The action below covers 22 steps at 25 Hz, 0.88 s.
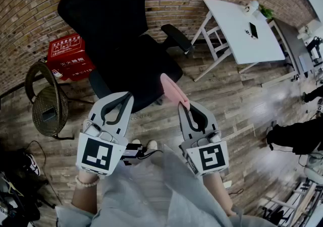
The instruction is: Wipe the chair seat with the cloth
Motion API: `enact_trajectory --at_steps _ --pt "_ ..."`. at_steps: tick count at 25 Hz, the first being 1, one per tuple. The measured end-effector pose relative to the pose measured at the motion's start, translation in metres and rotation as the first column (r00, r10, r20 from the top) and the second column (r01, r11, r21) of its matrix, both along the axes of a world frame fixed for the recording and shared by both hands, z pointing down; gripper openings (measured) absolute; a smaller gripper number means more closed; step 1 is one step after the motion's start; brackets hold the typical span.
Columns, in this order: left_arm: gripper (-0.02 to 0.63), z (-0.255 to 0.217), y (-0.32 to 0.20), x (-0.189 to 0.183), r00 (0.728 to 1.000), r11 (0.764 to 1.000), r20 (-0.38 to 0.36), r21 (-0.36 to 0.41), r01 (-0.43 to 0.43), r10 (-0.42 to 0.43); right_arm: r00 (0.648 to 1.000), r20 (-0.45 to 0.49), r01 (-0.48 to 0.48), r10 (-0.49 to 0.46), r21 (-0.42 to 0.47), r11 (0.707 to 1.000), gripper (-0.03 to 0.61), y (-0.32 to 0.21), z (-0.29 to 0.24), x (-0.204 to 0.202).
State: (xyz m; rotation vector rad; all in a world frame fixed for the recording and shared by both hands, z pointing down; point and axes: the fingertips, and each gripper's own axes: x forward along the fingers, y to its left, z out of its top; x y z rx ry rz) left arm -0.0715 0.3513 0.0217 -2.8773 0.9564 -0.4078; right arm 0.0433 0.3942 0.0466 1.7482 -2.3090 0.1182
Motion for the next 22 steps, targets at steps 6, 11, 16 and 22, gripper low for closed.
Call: enact_trajectory --at_steps 6,11,16,22 --pt "0.018 0.002 0.004 0.008 1.000 1.000 0.005 0.000 0.004 -0.004 1.000 0.003 0.006 -0.006 0.003 1.000 0.055 0.005 0.002 0.007" --pt "0.018 0.004 0.012 0.018 1.000 1.000 0.019 0.006 0.003 -0.003 1.000 0.006 0.011 -0.011 -0.004 1.000 0.055 0.012 0.008 0.018" --pt "0.018 0.007 0.021 0.027 0.999 1.000 0.030 0.004 0.022 -0.022 0.998 0.031 0.047 -0.046 -0.019 0.999 0.055 0.017 0.011 0.025" --pt "0.018 0.009 0.027 0.034 0.998 0.998 0.025 -0.008 0.057 -0.057 0.996 0.039 0.081 -0.080 -0.025 0.996 0.055 0.017 0.014 0.033"
